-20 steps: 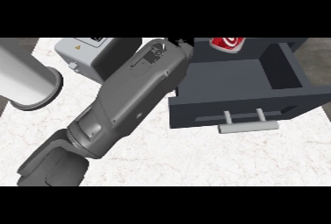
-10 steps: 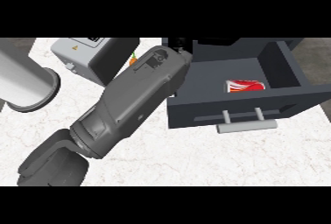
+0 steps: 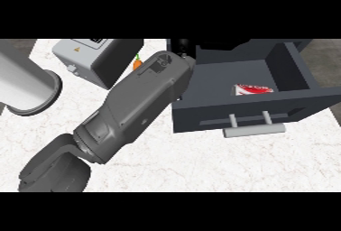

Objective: Pick up the can, place it into the drawer and close the drawer

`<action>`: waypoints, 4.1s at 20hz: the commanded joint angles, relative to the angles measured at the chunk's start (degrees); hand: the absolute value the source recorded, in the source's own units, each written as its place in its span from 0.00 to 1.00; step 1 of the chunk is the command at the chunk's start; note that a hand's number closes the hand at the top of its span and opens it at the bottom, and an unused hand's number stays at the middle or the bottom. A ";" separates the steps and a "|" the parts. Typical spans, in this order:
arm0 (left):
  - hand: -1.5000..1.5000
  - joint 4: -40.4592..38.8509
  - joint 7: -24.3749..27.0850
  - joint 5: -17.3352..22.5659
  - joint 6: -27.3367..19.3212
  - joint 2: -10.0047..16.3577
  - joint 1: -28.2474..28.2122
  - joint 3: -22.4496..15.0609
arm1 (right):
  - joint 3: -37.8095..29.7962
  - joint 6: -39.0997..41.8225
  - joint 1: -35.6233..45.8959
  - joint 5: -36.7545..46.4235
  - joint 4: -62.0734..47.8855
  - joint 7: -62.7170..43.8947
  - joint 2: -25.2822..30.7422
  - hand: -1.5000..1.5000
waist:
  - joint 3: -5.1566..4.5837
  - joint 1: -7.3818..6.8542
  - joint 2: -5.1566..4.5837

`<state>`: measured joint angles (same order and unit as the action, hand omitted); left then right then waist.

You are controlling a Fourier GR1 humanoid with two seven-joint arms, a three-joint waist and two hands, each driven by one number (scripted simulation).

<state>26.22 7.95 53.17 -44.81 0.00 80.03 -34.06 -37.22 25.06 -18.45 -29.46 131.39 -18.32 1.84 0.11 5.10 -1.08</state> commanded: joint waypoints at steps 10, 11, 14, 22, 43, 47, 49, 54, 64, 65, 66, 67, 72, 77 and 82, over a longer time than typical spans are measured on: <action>0.00 0.48 6.66 5.23 0.54 0.00 0.42 0.99 | -1.26 5.47 2.64 12.18 7.20 9.61 3.46 0.00 | -0.03 -0.13 -0.23; 0.00 1.40 6.43 4.96 -0.39 0.00 1.25 -0.25 | 1.04 5.12 4.74 14.08 6.46 9.49 3.29 0.00 | -0.03 -1.18 -0.08; 0.00 1.91 9.77 5.34 0.88 0.00 -1.50 -0.53 | 0.97 5.18 6.97 17.96 5.97 12.56 4.23 0.00 | -0.05 -1.87 0.05; 0.00 1.25 9.35 7.44 0.03 0.00 1.49 0.58 | 12.75 3.71 14.46 39.91 4.93 14.48 4.18 0.00 | -0.05 -3.66 0.04; 0.00 9.00 0.44 2.31 -3.21 5.61 -1.03 -1.00 | 38.59 -15.86 40.76 85.47 -33.30 21.94 5.71 0.00 | -0.12 -7.15 1.15; 0.00 12.11 -1.70 2.09 -1.82 9.46 -1.90 -0.69 | 40.27 -18.54 45.49 92.02 -44.95 21.82 7.15 0.00 | -0.15 -8.45 1.13; 0.00 12.00 -2.67 1.23 -1.97 10.34 -2.39 -0.42 | 38.98 -21.80 47.76 92.74 -50.80 24.66 8.16 0.00 | -0.10 -7.29 0.91; 0.00 18.40 -5.03 0.02 -2.56 13.81 -7.30 -0.71 | 38.02 -30.07 53.37 96.43 -64.96 23.05 4.57 0.00 | -0.09 -7.71 0.96; 0.00 25.17 -9.22 -2.74 -2.46 19.32 -10.50 -0.09 | 34.09 -46.77 61.12 101.59 -87.73 25.63 5.25 0.00 | -0.03 -7.88 0.40; 0.00 29.49 -9.31 -2.84 -5.75 18.00 -12.20 -0.53 | 34.07 -48.08 62.01 103.17 -89.66 24.60 5.63 0.00 | -0.04 -8.62 0.66; 0.00 28.44 -8.92 -3.43 -2.44 19.75 -12.50 -0.80 | 34.05 -50.29 61.13 103.52 -91.37 24.85 5.01 0.00 | -0.03 -8.27 0.41; 0.00 28.29 -9.41 -3.34 -3.56 19.71 -10.95 0.18 | 31.93 -52.27 61.86 101.61 -92.89 28.32 7.61 0.00 | 0.01 -8.28 0.21; 0.00 32.64 -11.26 -3.68 -3.03 22.11 -14.13 0.50 | 30.42 -55.81 68.71 103.08 -99.92 25.97 6.46 0.00 | -0.02 -9.03 0.18; 0.00 34.62 -11.86 -4.99 -4.20 23.36 -14.89 0.84 | 27.79 -60.37 72.82 102.84 -106.78 27.56 8.68 0.00 | 0.02 -9.58 -0.22; 0.00 38.68 -14.22 -5.42 -4.02 24.90 -16.52 0.38 | 26.68 -62.77 78.84 104.13 -111.85 25.35 9.73 0.00 | 0.00 -10.47 -0.21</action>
<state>61.91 -4.73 47.94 -48.85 23.41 64.96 -33.84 -9.10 -35.87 56.67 74.49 24.04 7.76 10.23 -0.22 -4.75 -0.95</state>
